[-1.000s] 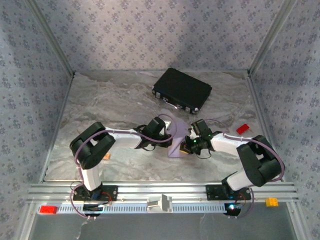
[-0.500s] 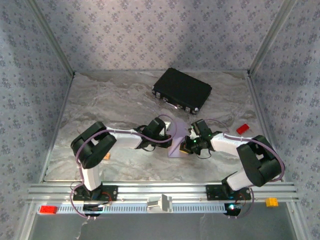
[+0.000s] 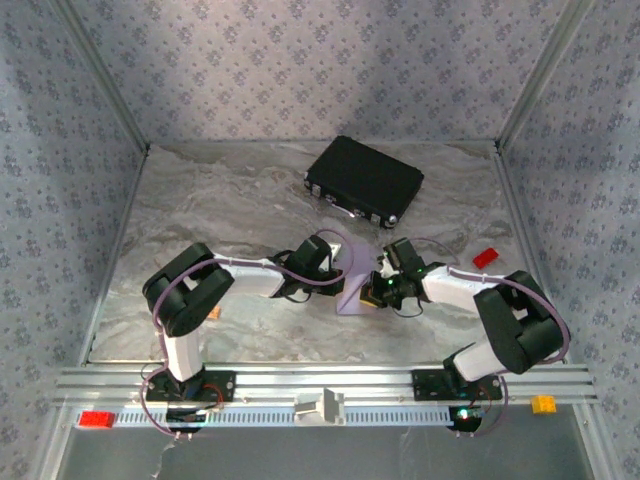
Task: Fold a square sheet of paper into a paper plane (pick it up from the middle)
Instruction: Fold the triangle a second time at the center of the table.
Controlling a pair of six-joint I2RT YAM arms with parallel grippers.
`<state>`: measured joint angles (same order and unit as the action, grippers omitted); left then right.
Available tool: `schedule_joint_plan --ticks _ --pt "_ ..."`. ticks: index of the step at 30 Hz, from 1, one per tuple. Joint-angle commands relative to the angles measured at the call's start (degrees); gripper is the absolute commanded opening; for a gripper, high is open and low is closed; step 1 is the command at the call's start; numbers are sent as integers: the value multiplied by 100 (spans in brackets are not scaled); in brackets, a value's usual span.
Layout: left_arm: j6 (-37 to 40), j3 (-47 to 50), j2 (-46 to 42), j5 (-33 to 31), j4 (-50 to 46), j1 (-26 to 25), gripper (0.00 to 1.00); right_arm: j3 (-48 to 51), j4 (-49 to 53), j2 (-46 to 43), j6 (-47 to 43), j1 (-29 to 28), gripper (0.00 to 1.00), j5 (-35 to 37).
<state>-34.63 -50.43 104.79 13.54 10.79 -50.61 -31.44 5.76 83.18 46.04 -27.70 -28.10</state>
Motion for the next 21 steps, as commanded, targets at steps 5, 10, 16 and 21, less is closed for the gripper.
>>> schedule_joint_plan --ticks 5,10,16,21 --pt "-42 14 103 -18 -52 34 0 65 -894 -380 468 224 3 -439" --pt "-35 -1 125 4 -42 40 0 8 -1667 -34 894 40 2 -543" --pt "-23 -26 155 52 -33 35 0 -30 -1907 361 1003 -77 2 -504" --pt "-25 -48 179 76 -35 42 0 23 -1984 539 985 -76 2 -486"
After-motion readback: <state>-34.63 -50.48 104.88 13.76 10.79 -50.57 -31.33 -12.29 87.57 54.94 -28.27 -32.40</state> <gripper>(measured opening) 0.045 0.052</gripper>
